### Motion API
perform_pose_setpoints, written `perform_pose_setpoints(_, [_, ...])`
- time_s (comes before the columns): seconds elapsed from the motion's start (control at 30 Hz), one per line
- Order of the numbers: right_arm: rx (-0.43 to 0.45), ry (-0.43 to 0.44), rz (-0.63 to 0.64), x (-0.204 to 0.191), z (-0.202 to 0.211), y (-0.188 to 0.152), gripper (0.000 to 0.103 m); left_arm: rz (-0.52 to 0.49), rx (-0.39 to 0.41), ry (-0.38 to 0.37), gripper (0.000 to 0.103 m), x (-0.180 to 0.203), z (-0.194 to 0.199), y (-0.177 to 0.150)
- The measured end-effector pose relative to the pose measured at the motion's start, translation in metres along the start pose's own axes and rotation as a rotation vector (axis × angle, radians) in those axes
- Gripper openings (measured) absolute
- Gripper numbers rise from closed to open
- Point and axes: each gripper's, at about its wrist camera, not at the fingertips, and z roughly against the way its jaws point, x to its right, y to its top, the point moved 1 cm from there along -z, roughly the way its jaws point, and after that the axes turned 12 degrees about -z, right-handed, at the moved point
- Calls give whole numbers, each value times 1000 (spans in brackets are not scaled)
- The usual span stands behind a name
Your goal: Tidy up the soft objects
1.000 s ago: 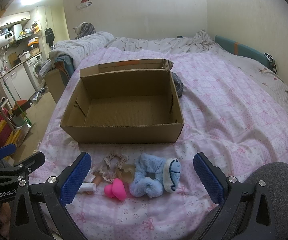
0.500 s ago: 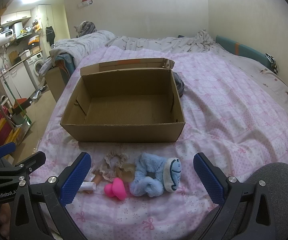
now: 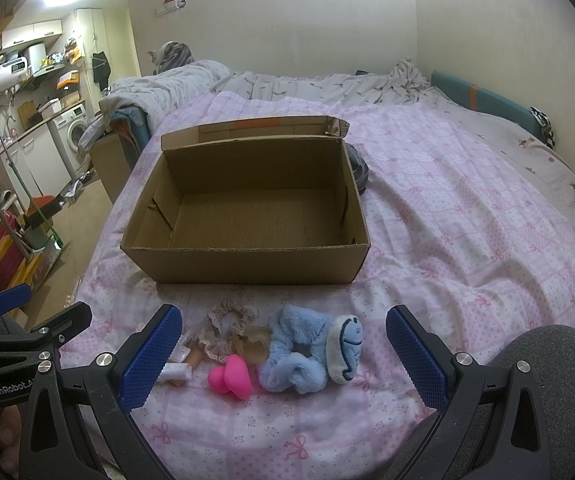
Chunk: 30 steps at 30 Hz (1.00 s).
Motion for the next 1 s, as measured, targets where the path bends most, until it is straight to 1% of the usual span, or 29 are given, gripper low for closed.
perform_pose_setpoints(0.63, [0, 0, 0, 1, 0, -1, 103, -2, 1, 4, 103, -1, 1, -2])
perform_pose_setpoints(0.8, [-11, -4, 3, -2, 0, -1, 103, 2, -2, 12, 103, -7, -2, -4])
perform_pose_setpoints(0.9, [-11, 5, -11, -2, 2, 5, 103, 39, -20, -17, 103, -17, -2, 5])
perform_pose_setpoints(1.0, [-47, 24, -39, 5, -1, 18, 103, 102, -42, -69, 103, -32, -4, 17])
